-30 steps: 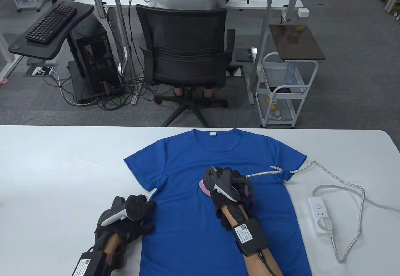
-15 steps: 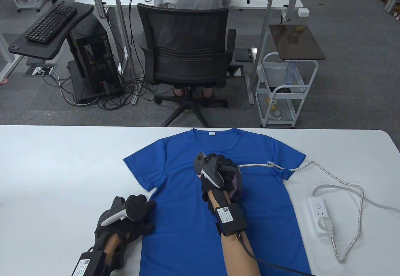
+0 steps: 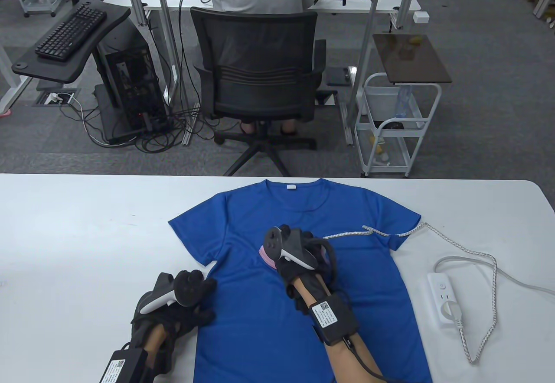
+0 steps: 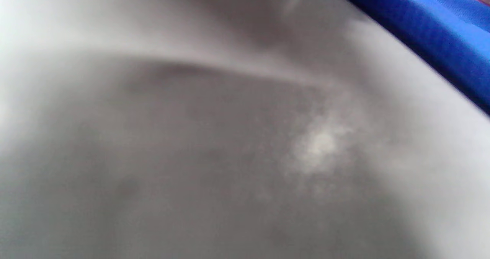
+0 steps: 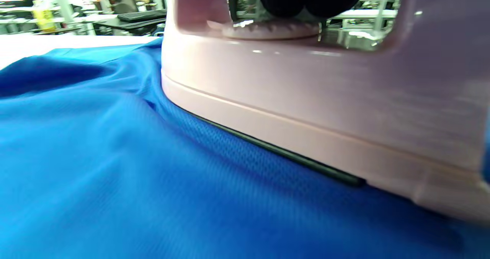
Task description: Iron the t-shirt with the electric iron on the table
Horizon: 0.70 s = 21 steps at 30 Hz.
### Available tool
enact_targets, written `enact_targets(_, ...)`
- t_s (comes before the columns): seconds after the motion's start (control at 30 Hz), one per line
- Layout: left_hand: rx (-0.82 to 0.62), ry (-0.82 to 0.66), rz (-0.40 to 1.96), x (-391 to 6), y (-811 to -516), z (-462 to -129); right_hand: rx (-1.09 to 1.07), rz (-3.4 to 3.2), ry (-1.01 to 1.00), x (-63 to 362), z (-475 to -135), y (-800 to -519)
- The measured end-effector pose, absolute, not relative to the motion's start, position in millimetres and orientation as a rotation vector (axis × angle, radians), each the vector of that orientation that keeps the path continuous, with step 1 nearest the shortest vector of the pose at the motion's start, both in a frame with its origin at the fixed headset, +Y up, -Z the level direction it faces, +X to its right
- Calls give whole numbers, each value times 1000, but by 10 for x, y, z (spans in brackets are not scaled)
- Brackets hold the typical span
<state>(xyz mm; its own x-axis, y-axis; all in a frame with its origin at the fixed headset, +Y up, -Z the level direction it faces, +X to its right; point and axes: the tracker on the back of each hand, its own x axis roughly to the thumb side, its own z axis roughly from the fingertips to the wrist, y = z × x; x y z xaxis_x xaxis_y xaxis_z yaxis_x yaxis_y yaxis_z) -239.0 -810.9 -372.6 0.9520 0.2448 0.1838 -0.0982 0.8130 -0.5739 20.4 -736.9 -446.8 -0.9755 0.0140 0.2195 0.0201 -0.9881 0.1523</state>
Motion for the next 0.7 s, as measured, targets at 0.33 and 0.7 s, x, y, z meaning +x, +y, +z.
enact_targets(0.33, -596, -255, 187, -2390, -8110, -3723, -521, -3080, -288, 167, -4231, -7362)
enact_targets(0.7, -599, -261, 189, -2393, -8110, -3725, -335, -3122, -249, -29, -4533, -7394)
